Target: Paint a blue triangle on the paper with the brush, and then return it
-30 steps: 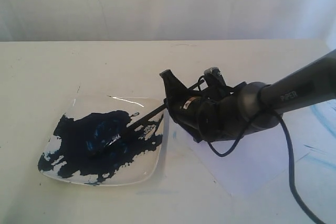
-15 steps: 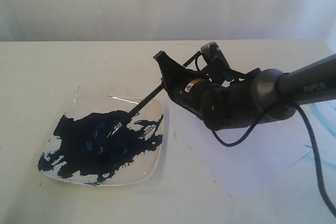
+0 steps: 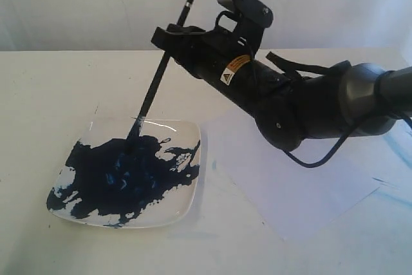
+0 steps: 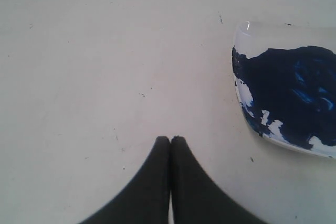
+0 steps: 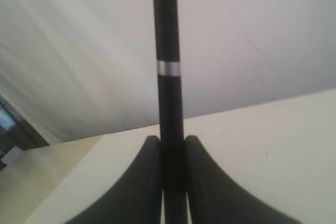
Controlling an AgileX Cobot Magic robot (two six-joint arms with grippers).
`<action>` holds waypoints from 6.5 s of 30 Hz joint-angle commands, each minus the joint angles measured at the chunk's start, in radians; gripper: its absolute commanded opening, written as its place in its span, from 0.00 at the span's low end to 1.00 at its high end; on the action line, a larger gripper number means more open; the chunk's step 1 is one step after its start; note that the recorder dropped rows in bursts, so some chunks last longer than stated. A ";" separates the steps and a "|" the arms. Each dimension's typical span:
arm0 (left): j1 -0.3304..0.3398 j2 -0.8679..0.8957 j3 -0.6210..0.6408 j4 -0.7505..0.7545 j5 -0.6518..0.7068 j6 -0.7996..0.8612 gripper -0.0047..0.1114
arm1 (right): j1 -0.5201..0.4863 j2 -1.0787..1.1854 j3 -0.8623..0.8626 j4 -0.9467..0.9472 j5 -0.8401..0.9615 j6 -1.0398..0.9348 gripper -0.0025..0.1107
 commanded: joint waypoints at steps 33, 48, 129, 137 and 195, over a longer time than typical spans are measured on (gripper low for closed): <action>-0.004 -0.001 0.004 -0.006 0.001 -0.006 0.04 | 0.021 0.086 0.000 -0.456 -0.297 -0.344 0.02; -0.004 -0.001 0.004 -0.006 0.001 -0.006 0.04 | 0.009 -0.301 0.027 -0.366 -0.073 -0.258 0.02; -0.150 1.218 -0.829 1.702 -1.029 -1.696 0.04 | -0.617 -0.754 0.379 -0.468 0.260 0.189 0.02; -0.576 1.558 -1.019 1.702 -0.714 -1.687 0.04 | -0.617 -0.754 0.379 -0.468 0.260 0.189 0.02; -0.500 2.006 -1.614 1.538 0.193 -0.611 0.04 | -0.625 -0.616 0.379 -0.241 0.260 -0.015 0.02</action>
